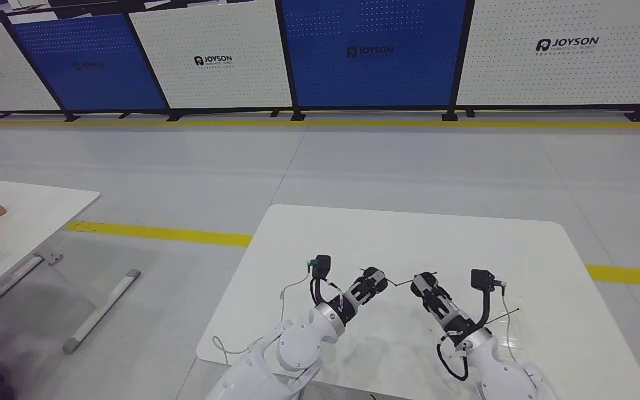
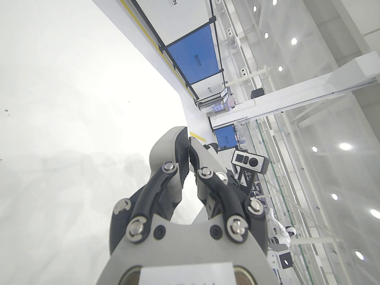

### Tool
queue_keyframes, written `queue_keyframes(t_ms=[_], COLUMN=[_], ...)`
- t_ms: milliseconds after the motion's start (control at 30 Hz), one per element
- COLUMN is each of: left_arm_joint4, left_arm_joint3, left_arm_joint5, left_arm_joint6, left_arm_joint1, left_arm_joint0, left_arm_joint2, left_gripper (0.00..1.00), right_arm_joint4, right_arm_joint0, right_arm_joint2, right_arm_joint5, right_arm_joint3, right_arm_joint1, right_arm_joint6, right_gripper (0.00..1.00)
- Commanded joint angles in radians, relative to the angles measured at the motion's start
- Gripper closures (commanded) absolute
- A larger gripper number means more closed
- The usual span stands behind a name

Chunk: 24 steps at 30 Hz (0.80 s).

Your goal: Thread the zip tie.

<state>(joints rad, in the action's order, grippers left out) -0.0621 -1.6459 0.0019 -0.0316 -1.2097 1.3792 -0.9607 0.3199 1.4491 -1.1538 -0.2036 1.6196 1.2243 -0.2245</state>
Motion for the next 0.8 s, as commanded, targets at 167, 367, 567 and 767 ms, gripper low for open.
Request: queue_keyframes(t_ms=[167, 367, 567, 767], left_arm_joint4=[0.0, 0.0, 0.0, -0.012], left_arm_joint3=[0.0, 0.0, 0.0, -0.001], left_arm_joint5=[0.0, 0.0, 0.0, -0.009], left_arm_joint6=[0.0, 0.0, 0.0, 0.004], left_arm_joint1=[0.0, 0.0, 0.0, -0.002], left_arm_joint0=[0.0, 0.0, 0.0, 0.003], left_arm_joint2=[0.0, 0.0, 0.0, -0.001], left_gripper=[1.0, 1.0, 1.0, 1.0], right_arm_joint4=[-0.009, -0.015, -0.015, -0.021], right_arm_joint0=[0.005, 0.001, 0.001, 0.004], right_arm_joint2=[-0.001, 0.004, 0.004, 0.002], right_arm_joint5=[-0.008, -0.011, -0.011, -0.01], right_arm_joint3=[-0.003, -0.013, -0.013, -0.011], right_arm_joint1=[0.002, 0.004, 0.004, 0.005], right_arm_joint6=[-0.001, 0.001, 0.001, 0.008], right_gripper=[1.0, 1.0, 1.0, 1.0])
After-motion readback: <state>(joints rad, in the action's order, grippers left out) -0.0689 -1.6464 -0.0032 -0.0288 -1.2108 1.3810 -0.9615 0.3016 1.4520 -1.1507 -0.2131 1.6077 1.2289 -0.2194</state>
